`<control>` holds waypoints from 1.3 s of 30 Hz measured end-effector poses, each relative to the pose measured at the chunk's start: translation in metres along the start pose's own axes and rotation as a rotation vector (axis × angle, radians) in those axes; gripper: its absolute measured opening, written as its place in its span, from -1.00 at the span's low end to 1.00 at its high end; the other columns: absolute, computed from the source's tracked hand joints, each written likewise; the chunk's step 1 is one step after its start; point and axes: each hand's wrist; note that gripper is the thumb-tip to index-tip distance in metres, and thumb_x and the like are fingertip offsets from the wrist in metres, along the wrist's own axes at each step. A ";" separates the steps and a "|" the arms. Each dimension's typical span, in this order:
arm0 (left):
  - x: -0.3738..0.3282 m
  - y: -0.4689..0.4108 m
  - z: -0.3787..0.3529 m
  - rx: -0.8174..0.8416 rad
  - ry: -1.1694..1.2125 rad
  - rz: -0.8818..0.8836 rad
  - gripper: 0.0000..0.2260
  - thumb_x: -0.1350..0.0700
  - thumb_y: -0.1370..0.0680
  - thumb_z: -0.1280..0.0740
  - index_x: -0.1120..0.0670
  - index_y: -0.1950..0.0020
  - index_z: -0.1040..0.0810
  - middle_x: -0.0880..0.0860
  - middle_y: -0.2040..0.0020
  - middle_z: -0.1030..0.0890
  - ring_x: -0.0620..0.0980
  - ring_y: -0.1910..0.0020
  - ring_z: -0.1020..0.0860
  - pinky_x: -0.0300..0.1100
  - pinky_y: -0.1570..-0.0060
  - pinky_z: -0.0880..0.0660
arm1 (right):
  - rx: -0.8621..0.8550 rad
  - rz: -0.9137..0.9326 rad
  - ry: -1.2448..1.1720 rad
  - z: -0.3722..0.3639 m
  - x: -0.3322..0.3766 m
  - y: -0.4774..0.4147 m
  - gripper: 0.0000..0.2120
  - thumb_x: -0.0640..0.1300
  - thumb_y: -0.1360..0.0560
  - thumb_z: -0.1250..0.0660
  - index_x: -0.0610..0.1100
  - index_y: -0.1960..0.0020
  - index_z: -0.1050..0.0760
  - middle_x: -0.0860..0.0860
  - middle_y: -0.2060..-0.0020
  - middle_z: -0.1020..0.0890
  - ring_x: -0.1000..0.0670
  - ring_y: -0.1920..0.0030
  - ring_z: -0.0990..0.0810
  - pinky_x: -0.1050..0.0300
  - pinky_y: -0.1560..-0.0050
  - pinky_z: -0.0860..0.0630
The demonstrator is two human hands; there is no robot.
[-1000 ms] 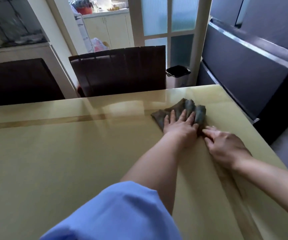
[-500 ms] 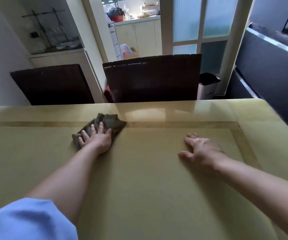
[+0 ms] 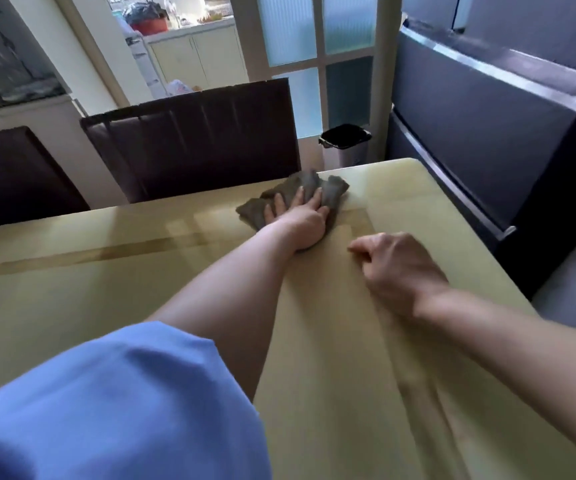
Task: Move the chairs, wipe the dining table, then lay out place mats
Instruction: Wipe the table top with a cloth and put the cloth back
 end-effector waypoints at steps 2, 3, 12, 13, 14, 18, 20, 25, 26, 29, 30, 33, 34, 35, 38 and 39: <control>-0.043 0.006 -0.015 0.023 -0.001 -0.098 -0.56 -0.12 -0.64 0.07 -0.23 -0.52 0.04 -0.10 -0.57 0.15 0.20 -0.53 0.22 0.10 -0.48 0.26 | -0.125 -0.122 0.006 0.013 -0.033 0.019 -0.69 -0.24 -0.52 -0.17 -0.10 -0.17 -0.58 -0.15 -0.12 -0.65 -0.19 -0.12 -0.61 0.00 -0.14 -0.54; -0.064 0.009 -0.022 0.038 -0.009 -0.141 -0.56 -0.12 -0.64 0.07 -0.24 -0.52 0.05 -0.10 -0.57 0.15 0.20 -0.53 0.22 0.10 -0.47 0.27 | -0.157 -0.169 -0.006 0.018 -0.045 0.030 -0.70 -0.26 -0.51 -0.18 -0.11 -0.15 -0.58 -0.16 -0.11 -0.65 -0.20 -0.11 -0.61 0.00 -0.13 -0.54; -0.122 0.075 -0.057 0.063 -0.131 -0.419 -0.54 -0.13 -0.63 0.09 -0.20 -0.53 0.08 -0.11 -0.58 0.11 0.09 -0.55 0.19 0.08 -0.49 0.23 | -0.297 -0.294 -0.169 0.064 -0.085 0.105 -0.65 -0.35 -0.45 -0.18 -0.21 -0.13 -0.62 -0.17 -0.09 -0.67 -0.21 -0.14 -0.61 -0.05 -0.22 -0.50; -0.120 0.089 -0.060 0.074 -0.139 -0.439 -0.54 -0.13 -0.63 0.10 -0.20 -0.53 0.09 -0.11 -0.58 0.12 0.08 -0.55 0.20 0.08 -0.50 0.23 | -0.284 -0.311 -0.181 0.072 -0.083 0.110 -0.66 -0.33 -0.45 -0.18 -0.21 -0.13 -0.62 -0.19 -0.08 -0.67 -0.22 -0.14 -0.61 -0.05 -0.22 -0.50; -0.118 0.102 -0.062 0.085 -0.147 -0.451 -0.54 -0.13 -0.63 0.10 -0.20 -0.53 0.10 -0.11 -0.58 0.12 0.07 -0.55 0.21 0.07 -0.50 0.23 | -0.260 -0.317 -0.175 0.078 -0.082 0.114 -0.65 -0.31 -0.46 -0.17 -0.20 -0.16 -0.61 -0.19 -0.10 -0.66 -0.21 -0.16 -0.59 -0.02 -0.24 -0.49; -0.114 0.154 -0.070 0.142 -0.174 -0.472 -0.53 -0.13 -0.63 0.11 -0.20 -0.53 0.14 -0.09 -0.57 0.16 0.07 -0.55 0.24 0.07 -0.50 0.24 | -0.127 -0.335 -0.126 0.093 -0.075 0.132 -0.56 -0.34 -0.48 -0.15 -0.11 -0.31 -0.51 -0.12 -0.25 -0.59 -0.13 -0.27 -0.53 0.14 -0.31 -0.41; -0.112 0.178 -0.073 0.156 -0.184 -0.466 -0.53 -0.13 -0.63 0.11 -0.19 -0.53 0.14 -0.09 -0.57 0.16 0.07 -0.55 0.24 0.06 -0.50 0.24 | -0.014 -0.348 -0.132 0.092 -0.068 0.143 -0.56 -0.31 -0.50 -0.16 -0.11 -0.35 -0.46 -0.10 -0.31 -0.54 -0.10 -0.33 -0.47 0.17 -0.33 -0.36; -0.108 0.237 -0.086 0.164 -0.189 -0.445 -0.52 -0.13 -0.63 0.11 -0.18 -0.54 0.14 -0.08 -0.58 0.15 0.07 -0.54 0.25 0.06 -0.50 0.24 | 0.053 -0.363 -0.167 0.083 -0.053 0.185 -0.58 -0.27 -0.54 -0.16 -0.13 -0.38 -0.43 -0.14 -0.32 -0.52 -0.13 -0.34 -0.46 0.16 -0.32 -0.36; -0.107 0.251 -0.090 0.162 -0.187 -0.441 -0.52 -0.14 -0.63 0.10 -0.18 -0.54 0.14 -0.08 -0.58 0.15 0.08 -0.54 0.26 0.07 -0.50 0.25 | 0.029 -0.379 -0.169 0.083 -0.051 0.195 -0.58 -0.28 -0.53 -0.16 -0.13 -0.37 -0.44 -0.16 -0.30 -0.53 -0.15 -0.32 -0.47 0.14 -0.29 -0.38; -0.108 0.293 -0.099 0.181 -0.188 -0.452 -0.52 -0.14 -0.63 0.10 -0.18 -0.54 0.14 -0.08 -0.57 0.17 0.09 -0.53 0.29 0.08 -0.49 0.29 | -0.020 -0.431 -0.162 0.085 -0.046 0.225 -0.60 -0.31 -0.53 -0.15 -0.15 -0.34 -0.46 -0.18 -0.26 -0.55 -0.19 -0.29 -0.48 0.10 -0.24 -0.42; -0.107 0.308 -0.101 0.191 -0.194 -0.468 -0.52 -0.14 -0.63 0.10 -0.17 -0.54 0.14 -0.08 -0.57 0.17 0.10 -0.53 0.29 0.08 -0.49 0.30 | -0.019 -0.446 -0.158 0.084 -0.045 0.235 -0.59 -0.31 -0.53 -0.14 -0.15 -0.36 -0.44 -0.18 -0.28 -0.54 -0.18 -0.30 -0.47 0.10 -0.26 -0.41; -0.089 0.344 -0.103 0.198 -0.205 -0.503 -0.51 -0.15 -0.63 0.11 -0.16 -0.54 0.16 -0.08 -0.57 0.18 0.08 -0.53 0.30 0.06 -0.49 0.30 | 0.013 -0.469 -0.141 0.077 -0.038 0.261 -0.58 -0.28 -0.55 -0.14 -0.13 -0.40 -0.40 -0.16 -0.33 -0.50 -0.16 -0.34 -0.45 0.12 -0.30 -0.38; -0.075 0.351 -0.102 0.190 -0.196 -0.478 -0.50 -0.16 -0.63 0.11 -0.15 -0.54 0.16 -0.08 -0.57 0.19 0.06 -0.53 0.30 0.05 -0.49 0.30 | 0.034 -0.473 -0.127 0.072 -0.034 0.269 -0.57 -0.27 -0.55 -0.14 -0.12 -0.41 -0.39 -0.15 -0.34 -0.49 -0.16 -0.34 -0.44 0.11 -0.30 -0.37; -0.057 0.355 -0.099 0.177 -0.185 -0.435 -0.50 -0.16 -0.62 0.11 -0.13 -0.54 0.16 -0.07 -0.57 0.19 0.05 -0.53 0.30 0.04 -0.49 0.29 | 0.070 -0.480 -0.110 0.064 -0.029 0.276 -0.56 -0.24 -0.56 -0.15 -0.11 -0.43 -0.35 -0.14 -0.38 -0.45 -0.15 -0.37 -0.41 0.10 -0.33 -0.35; 0.015 0.361 -0.083 0.132 -0.163 -0.241 -0.49 -0.15 -0.62 0.11 -0.10 -0.55 0.16 -0.05 -0.57 0.21 0.06 -0.53 0.30 0.05 -0.48 0.33 | 0.280 -0.453 0.023 0.032 -0.015 0.294 -0.45 -0.09 -0.61 -0.11 -0.16 -0.55 -0.03 -0.11 -0.55 -0.06 -0.08 -0.55 -0.05 0.10 -0.51 -0.03; 0.044 0.364 -0.075 0.109 -0.163 -0.147 -0.49 -0.15 -0.63 0.11 -0.09 -0.55 0.16 -0.05 -0.57 0.21 0.07 -0.53 0.30 0.04 -0.47 0.35 | 0.317 -0.443 0.072 0.024 -0.012 0.299 -0.41 -0.05 -0.63 -0.07 -0.17 -0.56 0.08 -0.10 -0.56 0.07 -0.06 -0.57 0.08 0.09 -0.53 0.08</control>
Point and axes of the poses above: each hand's wrist, its own y-axis away from the middle knuckle, its own z-axis out of the back of the hand, x = y × z
